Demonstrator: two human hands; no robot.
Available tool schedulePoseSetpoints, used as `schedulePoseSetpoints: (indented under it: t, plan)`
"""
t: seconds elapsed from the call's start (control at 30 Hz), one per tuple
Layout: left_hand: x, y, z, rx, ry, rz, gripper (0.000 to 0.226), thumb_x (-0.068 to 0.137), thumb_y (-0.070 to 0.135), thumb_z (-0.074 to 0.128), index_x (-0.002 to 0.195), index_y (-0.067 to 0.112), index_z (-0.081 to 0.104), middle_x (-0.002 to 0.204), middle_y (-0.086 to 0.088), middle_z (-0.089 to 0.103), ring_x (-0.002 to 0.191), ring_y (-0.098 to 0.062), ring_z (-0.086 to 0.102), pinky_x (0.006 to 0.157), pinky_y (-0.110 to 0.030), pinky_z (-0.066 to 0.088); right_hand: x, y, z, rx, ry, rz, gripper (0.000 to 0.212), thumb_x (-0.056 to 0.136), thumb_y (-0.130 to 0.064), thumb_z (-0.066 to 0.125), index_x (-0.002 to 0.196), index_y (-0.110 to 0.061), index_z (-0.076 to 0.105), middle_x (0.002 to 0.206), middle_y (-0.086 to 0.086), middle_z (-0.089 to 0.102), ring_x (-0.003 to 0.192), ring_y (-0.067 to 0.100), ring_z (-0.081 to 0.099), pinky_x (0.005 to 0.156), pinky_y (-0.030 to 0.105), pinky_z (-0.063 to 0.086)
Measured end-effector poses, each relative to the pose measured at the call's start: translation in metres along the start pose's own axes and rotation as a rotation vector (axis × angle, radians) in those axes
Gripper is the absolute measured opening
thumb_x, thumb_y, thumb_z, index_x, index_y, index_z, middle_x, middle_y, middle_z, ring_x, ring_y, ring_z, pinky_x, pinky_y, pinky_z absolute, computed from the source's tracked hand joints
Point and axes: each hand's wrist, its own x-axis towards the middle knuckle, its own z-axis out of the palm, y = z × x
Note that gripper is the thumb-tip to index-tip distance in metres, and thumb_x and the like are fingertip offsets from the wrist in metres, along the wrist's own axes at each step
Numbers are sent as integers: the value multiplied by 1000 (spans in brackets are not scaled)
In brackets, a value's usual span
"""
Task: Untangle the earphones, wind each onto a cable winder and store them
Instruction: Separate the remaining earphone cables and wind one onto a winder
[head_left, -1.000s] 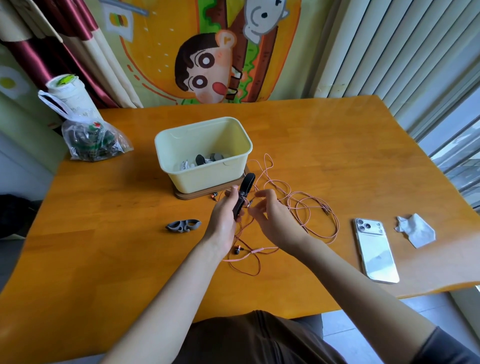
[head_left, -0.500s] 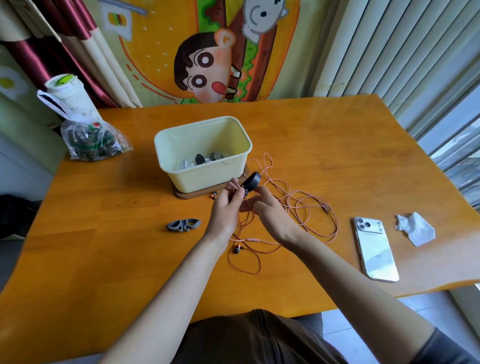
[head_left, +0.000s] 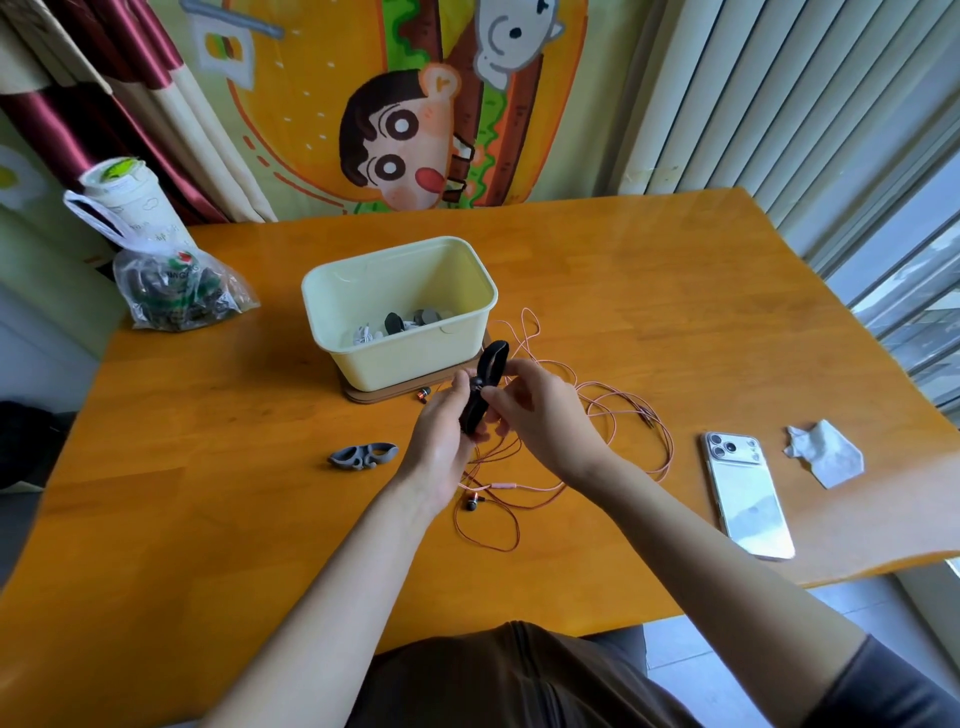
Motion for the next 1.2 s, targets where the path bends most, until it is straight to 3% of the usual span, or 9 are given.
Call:
schedulePoseSetpoints:
  t: [0.13,0.23,0.3,0.4,0.57,0.7,0.9,1.03,1.2]
  plan:
    - [0,-2,-2,348,101,197,22,103,26,37,125,25,37,102,8,58,73,5,61,69,-19,53,-2,4,5,20,39,19,25,96,-16,52,119,-5,53,70,-12,60,56,-10,59,54,6,44]
    - [-3,-3,-4,558,-15,321,30,102,22,42,131,32,44,98,26,56,82,17,59,81,-20,53,-3,7,6,32,75,36,25,97,-17,50,119,-6,53,70,-10,60,56,-5,59,54,7,44]
    - [-2,-6,-8,670,-41,344,28,100,21,48,126,30,52,99,25,60,89,15,57,87,-21,50,-3,9,6,16,76,45,27,97,-17,49,121,-7,53,70,-10,59,57,0,59,55,9,46]
    - [5,-6,-13,768,16,386,27,97,14,53,123,18,59,104,10,64,82,18,56,77,-7,47,-4,10,6,-29,49,43,28,97,-19,49,123,-8,53,74,-10,58,60,1,57,55,7,45]
    - [11,0,-23,719,18,257,26,99,8,48,121,10,62,103,-9,69,73,-19,69,67,-25,57,-3,14,-9,-313,-54,-65,21,96,-18,53,107,-4,62,81,-3,57,65,7,52,55,7,39]
    - [9,2,-23,755,-58,249,26,99,8,48,120,13,63,100,-5,69,73,-20,69,64,-21,54,6,8,-28,-443,-19,-214,19,95,-18,54,100,-4,66,92,2,58,79,16,54,66,16,39]
    - [6,12,-21,674,-124,254,28,98,8,49,121,17,63,101,-6,69,79,-23,70,71,-26,58,14,2,-42,-495,98,-348,17,91,-19,59,94,-4,66,91,8,58,75,22,56,66,37,51]
    - [2,21,-20,545,-217,220,26,99,6,46,113,18,63,95,-6,67,75,-15,68,70,-24,57,21,0,-46,-429,122,-335,15,89,-16,61,91,-4,69,89,9,58,75,20,56,66,25,48]
    - [-2,30,-23,550,-320,268,27,99,6,44,111,21,62,97,-6,69,95,-3,64,81,-12,45,30,-6,-51,-266,45,-168,18,92,-17,59,94,-3,69,80,-1,58,67,8,52,60,7,40]
